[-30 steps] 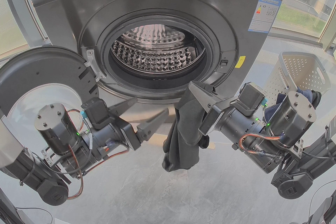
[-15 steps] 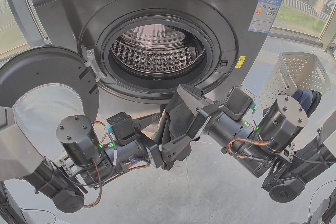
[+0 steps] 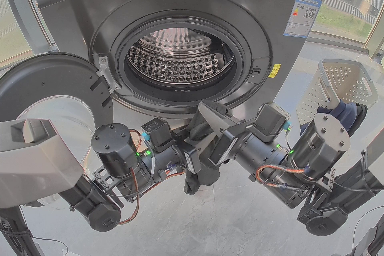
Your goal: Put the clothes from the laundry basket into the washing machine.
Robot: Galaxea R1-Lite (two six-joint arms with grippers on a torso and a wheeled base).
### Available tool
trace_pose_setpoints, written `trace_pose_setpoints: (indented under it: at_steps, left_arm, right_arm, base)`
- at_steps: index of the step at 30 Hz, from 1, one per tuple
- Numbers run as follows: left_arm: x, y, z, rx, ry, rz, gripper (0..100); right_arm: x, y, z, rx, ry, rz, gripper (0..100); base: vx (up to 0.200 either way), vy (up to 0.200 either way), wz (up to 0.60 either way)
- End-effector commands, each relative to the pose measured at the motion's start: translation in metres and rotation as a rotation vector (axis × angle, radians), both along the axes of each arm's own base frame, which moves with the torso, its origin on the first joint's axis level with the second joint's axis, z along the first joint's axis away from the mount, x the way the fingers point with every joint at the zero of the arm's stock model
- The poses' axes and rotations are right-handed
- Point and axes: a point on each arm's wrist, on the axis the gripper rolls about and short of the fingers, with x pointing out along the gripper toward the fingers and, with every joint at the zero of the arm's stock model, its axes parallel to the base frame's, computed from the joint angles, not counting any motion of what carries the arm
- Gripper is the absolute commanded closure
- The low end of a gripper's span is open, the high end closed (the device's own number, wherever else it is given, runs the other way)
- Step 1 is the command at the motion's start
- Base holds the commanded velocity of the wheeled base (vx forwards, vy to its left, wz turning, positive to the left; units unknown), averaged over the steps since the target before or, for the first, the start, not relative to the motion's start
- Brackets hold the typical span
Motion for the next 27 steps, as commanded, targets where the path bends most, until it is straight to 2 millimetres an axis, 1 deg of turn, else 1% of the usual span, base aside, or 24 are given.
trace_pose_setpoints:
  at_steps: [1,2,5,9,10,13,14,15,17,21,24,25,26,27]
  left_arm:
    - [0.008,-0.004,-0.008,0.006,0.009,0.006,100]
    - [0.008,-0.004,-0.008,0.006,0.009,0.006,100]
    - [0.010,-0.006,0.001,-0.020,-0.018,0.035,100]
    - [0.006,-0.002,0.010,-0.037,-0.034,0.038,100]
    - [0.004,0.000,0.015,-0.043,-0.042,0.040,100]
    - [0.004,0.005,0.024,-0.059,-0.061,0.052,100]
    - [0.008,0.014,0.031,-0.070,-0.077,0.079,100]
    - [0.010,0.018,0.034,-0.076,-0.083,0.090,100]
    - [0.012,0.029,0.046,-0.096,-0.110,0.118,100]
    - [0.007,0.041,0.066,-0.126,-0.148,0.132,100]
    - [0.001,0.045,0.080,-0.144,-0.167,0.133,100]
    - [0.001,0.045,0.081,-0.145,-0.168,0.133,100]
    - [-0.003,0.048,0.088,-0.153,-0.179,0.131,100]
    - [-0.007,0.048,0.092,-0.158,-0.184,0.125,100]
  right_arm:
    - [-0.001,0.001,-0.001,-0.001,0.003,0.004,100]
    - [-0.001,0.001,-0.001,-0.001,0.003,0.004,100]
    - [-0.002,0.002,0.000,0.001,0.001,0.009,100]
    - [-0.003,0.002,-0.001,0.002,0.002,0.012,100]
    - [-0.003,0.003,0.000,0.005,0.000,0.012,0]
    - [-0.005,-0.001,-0.003,-0.008,0.017,0.012,0]
    - [-0.009,-0.006,-0.009,-0.032,0.038,0.016,0]
    - [-0.010,-0.010,-0.011,-0.042,0.045,0.015,0]
    - [-0.018,-0.025,-0.018,-0.083,0.073,0.010,0]
    - [-0.026,-0.046,-0.037,-0.159,0.135,-0.014,0]
    - [-0.034,-0.062,-0.055,-0.230,0.194,-0.007,0]
    - [-0.034,-0.063,-0.055,-0.232,0.196,-0.007,0]
    - [-0.035,-0.070,-0.064,-0.263,0.226,-0.010,0]
    - [-0.035,-0.074,-0.067,-0.273,0.236,-0.021,0]
  base:
    - [0.000,0.000,0.00]
    - [0.000,0.000,0.00]
    - [0.000,0.000,0.00]
    - [0.000,0.000,0.00]
    - [0.000,0.000,0.00]
    - [0.000,0.000,0.00]
    - [0.000,0.000,0.00]
    - [0.000,0.000,0.00]
    - [0.000,0.000,0.00]
    - [0.000,0.000,0.00]
    - [0.000,0.000,0.00]
    - [0.000,0.000,0.00]
    - [0.000,0.000,0.00]
    - [0.000,0.000,0.00]
